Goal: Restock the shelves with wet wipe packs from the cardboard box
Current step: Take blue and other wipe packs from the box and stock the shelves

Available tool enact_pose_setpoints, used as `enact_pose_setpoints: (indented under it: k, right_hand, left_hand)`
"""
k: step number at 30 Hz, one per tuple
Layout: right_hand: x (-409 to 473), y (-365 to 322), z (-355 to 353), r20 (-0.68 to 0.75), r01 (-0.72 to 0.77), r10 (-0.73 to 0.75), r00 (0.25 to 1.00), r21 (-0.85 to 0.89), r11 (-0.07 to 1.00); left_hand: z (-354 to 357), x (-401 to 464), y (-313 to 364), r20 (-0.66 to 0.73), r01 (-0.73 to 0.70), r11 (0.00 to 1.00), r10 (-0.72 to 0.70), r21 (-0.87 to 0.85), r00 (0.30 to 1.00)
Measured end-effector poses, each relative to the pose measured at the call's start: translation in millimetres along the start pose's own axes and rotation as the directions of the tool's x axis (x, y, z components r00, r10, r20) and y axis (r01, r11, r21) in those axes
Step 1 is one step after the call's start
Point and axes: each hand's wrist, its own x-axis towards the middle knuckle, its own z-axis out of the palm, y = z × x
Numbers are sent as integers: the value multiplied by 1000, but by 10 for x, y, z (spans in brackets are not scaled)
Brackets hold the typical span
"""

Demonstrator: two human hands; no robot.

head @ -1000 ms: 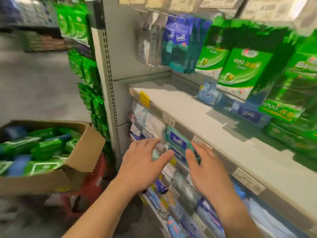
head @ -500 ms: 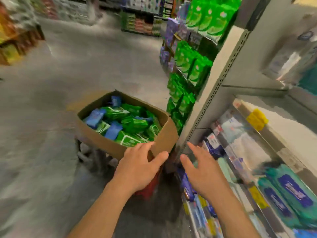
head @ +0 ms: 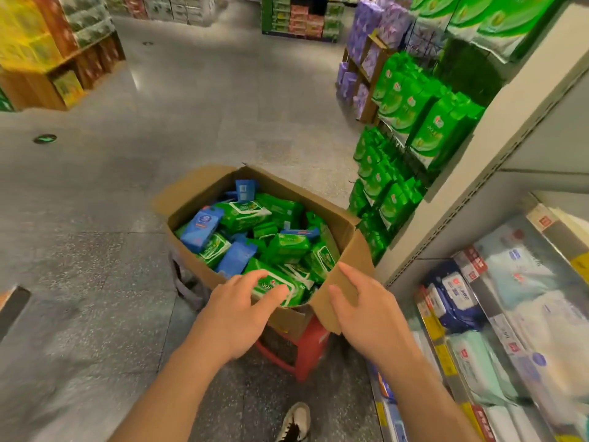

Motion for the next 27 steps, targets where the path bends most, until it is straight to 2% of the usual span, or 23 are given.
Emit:
enact_pose_setpoints:
  k: [7, 9, 16, 19, 22, 24, 27]
  right_hand:
    - [945, 128, -104, 116, -71, 64, 991, 54, 996]
    - [1182, 176, -66, 118, -43, 38, 992, 41, 998]
    - [1626, 267, 161, 151, -91, 84, 985, 44, 995]
    - [1914, 266, 366, 217, -182, 172, 961, 29, 983]
    - [2130, 216, 627, 199, -300, 279, 939, 80, 951]
    - [2231, 148, 803, 173, -406, 381, 908, 147, 902]
    - [2444, 72, 1120, 186, -598, 568, 802, 255, 760]
  left_hand:
    - [-259, 770, 214, -42, 22, 1000, -21, 7, 999]
    - [-263, 962, 238, -55, 32, 999, -31, 13, 998]
    - [-306, 1476, 136, 9, 111, 993, -111, -34, 994]
    - [-365, 1799, -40, 47, 124, 991, -121, -52, 992]
    - [-406, 2141, -221, 104, 109, 993, -104, -48, 989]
    - [-452, 2361, -324, 173, 99, 995, -94, -18, 980]
    - [-534, 2647, -492, 243, 97, 995, -89, -19, 966]
